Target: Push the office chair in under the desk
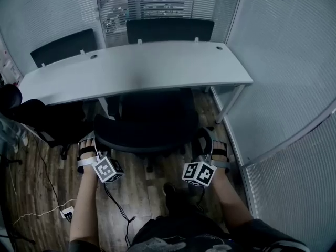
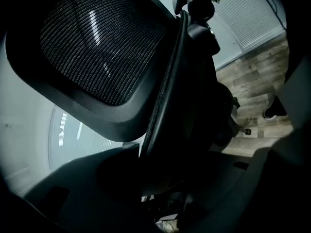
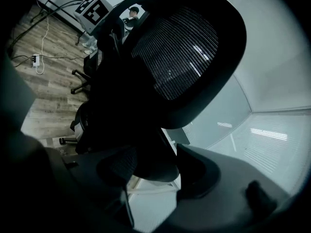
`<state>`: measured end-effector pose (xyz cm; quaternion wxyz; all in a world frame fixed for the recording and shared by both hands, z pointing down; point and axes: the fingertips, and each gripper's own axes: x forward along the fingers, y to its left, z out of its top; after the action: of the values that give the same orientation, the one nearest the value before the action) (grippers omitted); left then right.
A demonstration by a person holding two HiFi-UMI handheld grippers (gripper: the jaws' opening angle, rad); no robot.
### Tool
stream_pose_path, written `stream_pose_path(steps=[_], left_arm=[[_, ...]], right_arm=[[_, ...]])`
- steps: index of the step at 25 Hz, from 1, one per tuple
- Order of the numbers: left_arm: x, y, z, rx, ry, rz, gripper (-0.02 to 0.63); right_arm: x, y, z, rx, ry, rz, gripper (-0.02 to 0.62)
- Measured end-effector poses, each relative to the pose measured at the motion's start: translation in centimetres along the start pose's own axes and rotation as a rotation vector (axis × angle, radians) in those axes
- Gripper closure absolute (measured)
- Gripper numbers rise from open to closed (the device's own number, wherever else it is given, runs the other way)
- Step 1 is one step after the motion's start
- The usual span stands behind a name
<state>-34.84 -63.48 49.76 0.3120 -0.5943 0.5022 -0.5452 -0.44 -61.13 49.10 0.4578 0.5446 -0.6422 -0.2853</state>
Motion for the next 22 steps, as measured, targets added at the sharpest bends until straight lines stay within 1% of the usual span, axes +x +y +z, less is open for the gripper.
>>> stream_pose_path(steps=[10,16,22], left_arm=[[7.4,2.0,2.2,-0.014,0.025,-0.003,0.382],[8.9,2.3,4.5,-0.011,-0.008,0.016,0.382],[10.1,2.1,6.0,-0.008,0.002,0.027,0.382]], right_arm=[[8.6,-2.6,0.3,-0.005,-0.016,0.021,0.351],[12.5,-4.6,-0.9,-0.016,-0.011,0.019,0.351],[15.0,-5.5,-2.1,-0.017,-0.015,0.020,0.351]])
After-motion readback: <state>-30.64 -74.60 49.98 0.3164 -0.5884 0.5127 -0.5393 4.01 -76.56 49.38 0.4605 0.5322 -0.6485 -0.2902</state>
